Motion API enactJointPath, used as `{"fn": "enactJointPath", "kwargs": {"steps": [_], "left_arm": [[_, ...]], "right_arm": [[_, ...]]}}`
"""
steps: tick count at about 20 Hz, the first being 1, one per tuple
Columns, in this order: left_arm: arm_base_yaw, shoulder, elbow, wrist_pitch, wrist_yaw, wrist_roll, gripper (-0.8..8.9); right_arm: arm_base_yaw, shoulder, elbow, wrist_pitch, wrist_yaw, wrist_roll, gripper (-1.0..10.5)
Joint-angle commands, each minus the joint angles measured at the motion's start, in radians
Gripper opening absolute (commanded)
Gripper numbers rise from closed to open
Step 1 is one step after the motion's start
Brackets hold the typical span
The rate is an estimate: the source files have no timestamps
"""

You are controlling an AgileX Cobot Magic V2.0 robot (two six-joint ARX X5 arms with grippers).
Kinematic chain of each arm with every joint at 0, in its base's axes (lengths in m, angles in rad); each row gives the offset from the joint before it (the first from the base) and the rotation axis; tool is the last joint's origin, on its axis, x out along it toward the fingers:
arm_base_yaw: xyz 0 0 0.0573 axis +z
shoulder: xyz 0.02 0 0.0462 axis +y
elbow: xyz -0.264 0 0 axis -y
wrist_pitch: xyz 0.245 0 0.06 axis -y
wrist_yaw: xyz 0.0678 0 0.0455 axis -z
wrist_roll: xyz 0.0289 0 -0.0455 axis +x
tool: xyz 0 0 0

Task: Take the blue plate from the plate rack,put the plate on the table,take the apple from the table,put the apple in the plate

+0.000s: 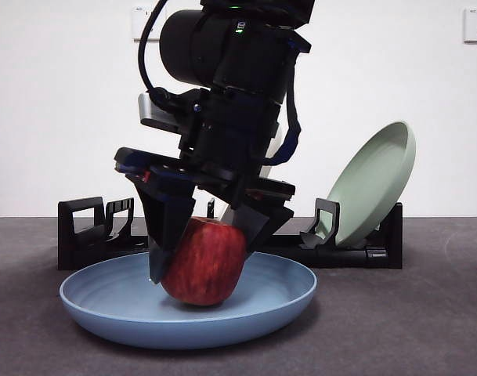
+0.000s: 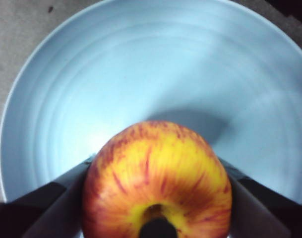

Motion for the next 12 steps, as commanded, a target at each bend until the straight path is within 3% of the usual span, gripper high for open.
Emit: {"fn": "enactJointPath", "kwargs": {"steps": [1,10,12], "left_arm": [[0.001,-0.001,0.000,-0.013,-0.002,-0.025,3.15],[0.001,0.039,0.000,-0.010,0.002,-0.025,3.14],[0.001,0.060,0.000,0.004,0.002,-0.024,3.14]], "right_arm": [[-0.002,0.000,0.002,0.002,0.000,0.006,4.6],[-0.016,-0.228,0.007,-0.046,0.008,0.002,4.4],[-0.023,-0.319,0.007,-0.084,0.050,0.002,4.4]]}}
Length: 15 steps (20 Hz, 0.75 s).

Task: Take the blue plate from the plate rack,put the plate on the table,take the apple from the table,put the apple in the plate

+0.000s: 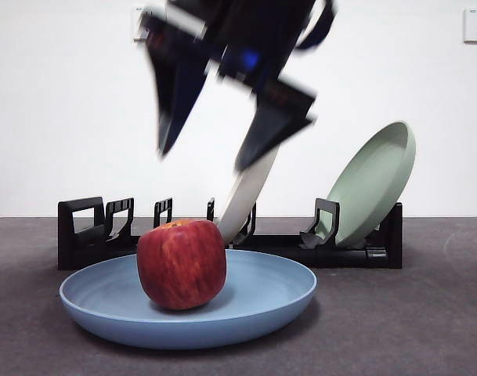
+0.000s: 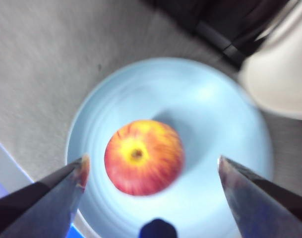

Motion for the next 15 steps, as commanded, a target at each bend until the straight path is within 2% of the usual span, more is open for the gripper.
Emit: {"fn": "enactJointPath", "kwargs": {"steps": [1,4,5,6,7,8,9,10,15], "left_arm": [[0.001,0.024,0.000,0.024,-0.001,-0.010,3.14],[0.001,0.065,0.000,0.048,0.001,0.023,3.10],[0.001,0.080,0.000,0.057,0.003,0.037,3.00],[0.001,0.094,0.000,0.063,0.011,0.055,2.21],[0.001,0.108,0.000,0.067,0.037,0.082,0.49],[0.002,0.123,0.000,0.075,0.060,0.098,-0.03],[0.010,0.140,0.000,0.082,0.084,0.105,-0.08],[0.024,0.153,0.000,0.086,0.104,0.109,-0.08],[0.182,0.172,-0.025,0.107,0.291,0.130,-0.08]], "right_arm": [[-0.010,-0.103,0.003,-0.042,0.064,0.002,4.4],[-0.032,-0.230,0.003,-0.096,0.137,-0.018,4.3],[-0.043,-0.274,0.003,-0.114,0.145,-0.021,4.0],[-0.056,-0.307,0.003,-0.123,0.144,-0.034,3.3],[-0.070,-0.341,0.003,-0.133,0.145,-0.054,2.5],[-0.085,-0.370,0.003,-0.143,0.145,-0.076,1.4],[-0.102,-0.398,0.003,-0.150,0.145,-0.095,0.3],[-0.116,-0.420,0.003,-0.154,0.144,-0.106,-0.2],[-0.166,-0.512,-0.016,-0.150,0.143,-0.137,-0.1]]}}
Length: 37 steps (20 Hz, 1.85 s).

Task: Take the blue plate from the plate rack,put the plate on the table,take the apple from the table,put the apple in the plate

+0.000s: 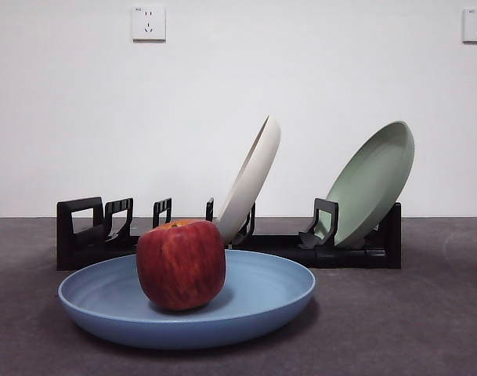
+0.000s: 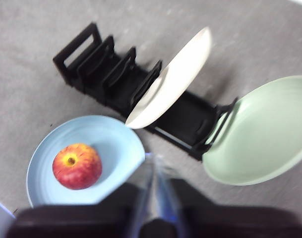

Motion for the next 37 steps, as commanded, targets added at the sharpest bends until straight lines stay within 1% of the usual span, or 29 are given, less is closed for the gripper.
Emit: {"fn": "enactJointPath", "kwargs": {"steps": [1,2,4,6,9,11,13,14,15,17,18,20,23,27,29,30,31,33,34,37], "left_arm": [[0.079,-0.017,-0.039,0.030,0.070,0.019,-0.09],[0.114,-0.027,-0.060,0.044,0.087,0.018,-0.09],[0.187,-0.067,-0.138,0.115,0.151,0.018,-0.09],[0.237,-0.122,-0.253,0.216,0.214,0.014,-0.09],[0.282,-0.216,-0.469,0.356,0.229,-0.023,-0.09],[0.299,-0.276,-0.599,0.430,0.235,-0.072,-0.09],[0.298,-0.334,-0.700,0.503,0.254,-0.116,-0.09],[0.298,-0.356,-0.732,0.526,0.254,-0.120,-0.09],[0.298,-0.362,-0.743,0.529,0.254,-0.120,-0.08],[0.296,-0.360,-0.742,0.476,0.253,-0.122,-0.03],[0.296,-0.357,-0.742,0.454,0.250,-0.121,-0.03],[0.297,-0.356,-0.742,0.426,0.251,-0.121,-0.03],[0.297,-0.356,-0.742,0.426,0.250,-0.121,-0.03],[0.296,-0.357,-0.743,0.426,0.252,-0.120,-0.03],[0.303,-0.411,-0.742,0.397,0.247,-0.117,-0.03],[0.314,-0.450,-0.742,0.388,0.247,-0.088,-0.03],[0.336,-0.499,-0.743,0.388,0.257,-0.084,-0.03],[0.415,-0.600,-0.754,0.401,0.313,-0.111,-0.03],[0.470,-0.649,-0.774,0.428,0.333,-0.112,-0.03],[0.655,-0.794,-0.883,0.520,0.334,-0.116,-0.03]], "right_arm": [[-0.020,-0.042,-0.035,0.022,0.001,-0.023,-0.1],[-0.031,-0.064,-0.061,0.039,-0.001,-0.023,-0.1],[-0.055,-0.123,-0.152,0.107,-0.001,-0.021,-0.1],[-0.079,-0.195,-0.277,0.197,-0.002,-0.011,-0.1],[-0.100,-0.298,-0.483,0.320,-0.002,0.037,-0.1],[-0.100,-0.355,-0.604,0.408,-0.001,0.048,-0.1],[-0.099,-0.397,-0.699,0.502,-0.002,0.068,-0.1],[-0.099,-0.403,-0.723,0.519,-0.001,0.082,-0.1],[-0.099,-0.401,-0.726,0.509,-0.001,0.098,-0.1],[-0.099,-0.401,-0.726,0.460,-0.003,0.140,-0.1],[-0.099,-0.401,-0.726,0.427,-0.004,0.146,-0.1],[-0.099,-0.401,-0.726,0.340,-0.002,0.144,0.0],[-0.099,-0.401,-0.726,0.269,-0.002,0.144,0.0],[-0.099,-0.401,-0.726,0.254,-0.002,0.144,0.0],[-0.099,-0.401,-0.726,0.254,-0.002,0.144,0.0],[-0.099,-0.401,-0.726,0.253,-0.003,0.144,0.0],[-0.099,-0.401,-0.726,0.253,-0.002,0.144,0.0],[-0.099,-0.401,-0.726,0.253,-0.002,0.144,0.0],[-0.099,-0.401,-0.726,0.253,-0.002,0.144,0.0],[-0.099,-0.401,-0.726,0.253,-0.002,0.144,0.0]]}}
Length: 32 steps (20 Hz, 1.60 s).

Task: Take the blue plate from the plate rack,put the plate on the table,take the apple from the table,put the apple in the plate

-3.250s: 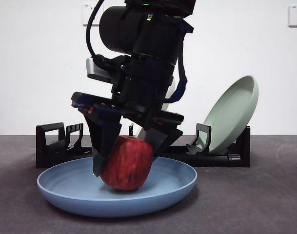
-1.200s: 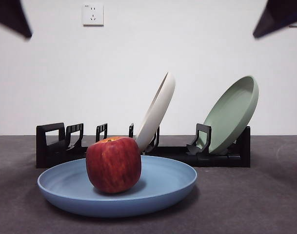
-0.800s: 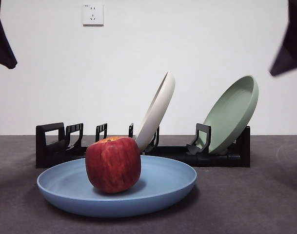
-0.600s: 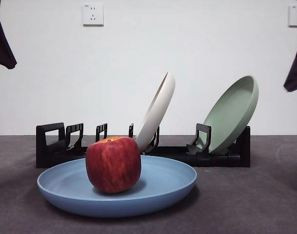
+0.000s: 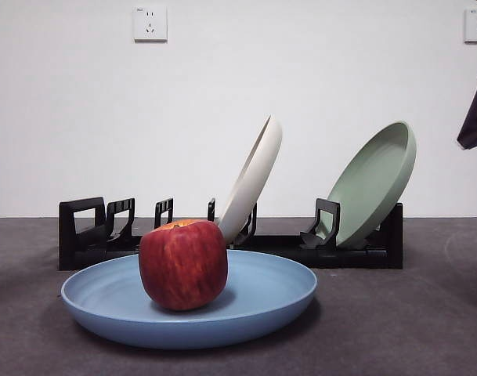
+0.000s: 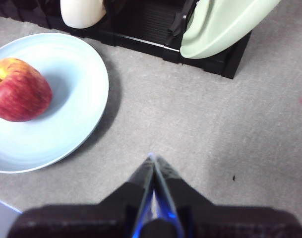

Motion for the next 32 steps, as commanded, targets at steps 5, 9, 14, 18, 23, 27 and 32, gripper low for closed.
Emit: {"fn": "enactJointPath", "kwargs": {"steps": [5,9,14,18,23,27,32], "left_arm": [[0.315,-0.207,-0.311,0.194,0.029,-0.011,-0.03],[0.405,-0.257,-0.463,0.265,0.134,-0.010,-0.03],[0.431,-0.309,-0.562,0.254,0.161,-0.011,-0.03],[0.431,-0.332,-0.563,0.244,0.206,-0.013,-0.03],[0.431,-0.330,-0.563,0.244,0.206,-0.013,-0.03],[0.431,-0.330,-0.563,0.244,0.206,-0.013,-0.03],[0.431,-0.330,-0.563,0.244,0.206,-0.013,-0.03]], "right_arm": [[0.000,0.000,-0.006,0.001,0.002,0.010,0.0],[0.000,0.000,-0.006,0.001,0.002,0.009,0.0],[0.000,0.000,-0.006,0.001,0.002,0.009,0.0],[0.000,0.000,-0.006,0.001,0.002,0.009,0.0],[0.000,0.000,-0.006,0.001,0.002,0.009,0.0],[0.000,0.000,-0.006,0.001,0.002,0.009,0.0],[0.000,-0.002,-0.007,0.003,0.041,-0.008,0.0]]}}
